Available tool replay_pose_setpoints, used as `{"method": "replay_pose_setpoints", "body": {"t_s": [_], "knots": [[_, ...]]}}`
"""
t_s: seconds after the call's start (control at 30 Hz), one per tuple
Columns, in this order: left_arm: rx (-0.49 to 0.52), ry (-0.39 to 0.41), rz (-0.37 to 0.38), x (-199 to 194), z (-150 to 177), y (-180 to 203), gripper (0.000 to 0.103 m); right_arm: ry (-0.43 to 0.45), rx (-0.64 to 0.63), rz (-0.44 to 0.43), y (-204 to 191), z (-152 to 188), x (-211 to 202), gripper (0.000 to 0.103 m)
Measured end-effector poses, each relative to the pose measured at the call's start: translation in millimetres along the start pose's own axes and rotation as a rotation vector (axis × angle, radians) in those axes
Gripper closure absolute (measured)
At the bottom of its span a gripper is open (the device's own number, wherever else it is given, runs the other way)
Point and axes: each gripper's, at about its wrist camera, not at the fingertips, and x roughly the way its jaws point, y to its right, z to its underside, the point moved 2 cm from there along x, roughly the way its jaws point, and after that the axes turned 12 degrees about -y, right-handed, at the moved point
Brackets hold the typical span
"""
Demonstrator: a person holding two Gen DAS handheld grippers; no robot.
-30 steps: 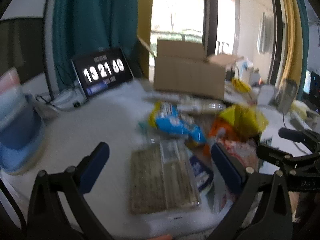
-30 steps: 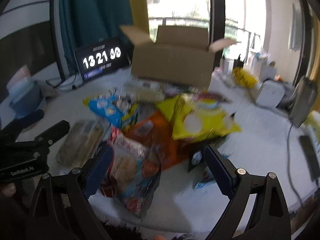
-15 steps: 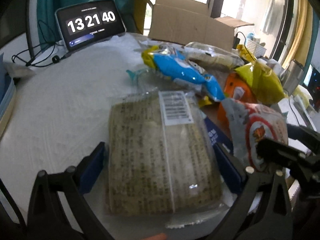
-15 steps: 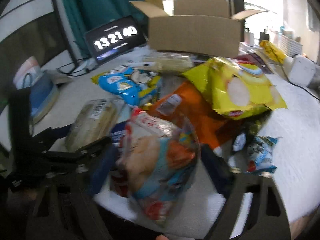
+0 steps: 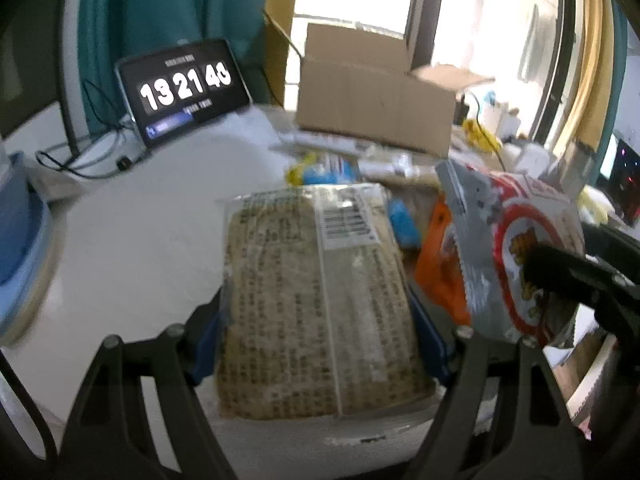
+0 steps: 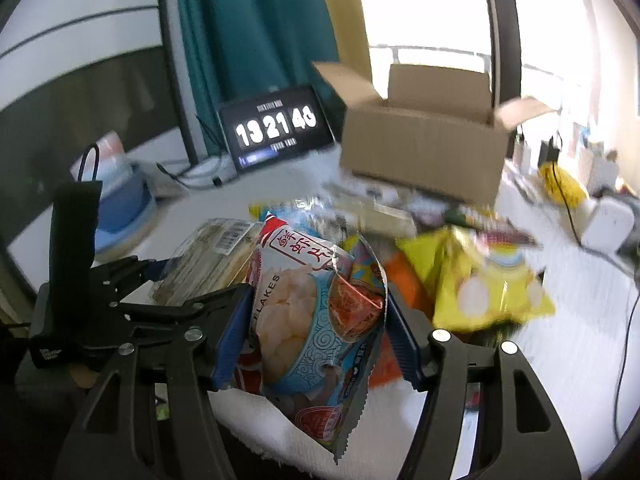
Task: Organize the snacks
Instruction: 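Grasp the clear seaweed cracker pack with the left tool while the right tool grasps the white-red bag, then carry both packs into the cardboard box and open both tools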
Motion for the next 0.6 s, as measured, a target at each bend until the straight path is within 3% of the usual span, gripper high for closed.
{"method": "replay_pose_setpoints", "body": {"t_s": [0.23,0.6], "knots": [[0.001,0.097,-0.047,-29,-29,-3,0.023,0.096,-0.016,0.01,19,-39,-22,0.036],[0.037,0.192,-0.054,-36,-86,24,0.023,0.2,-0.004,0.071,81,-75,-43,0.036]]}}
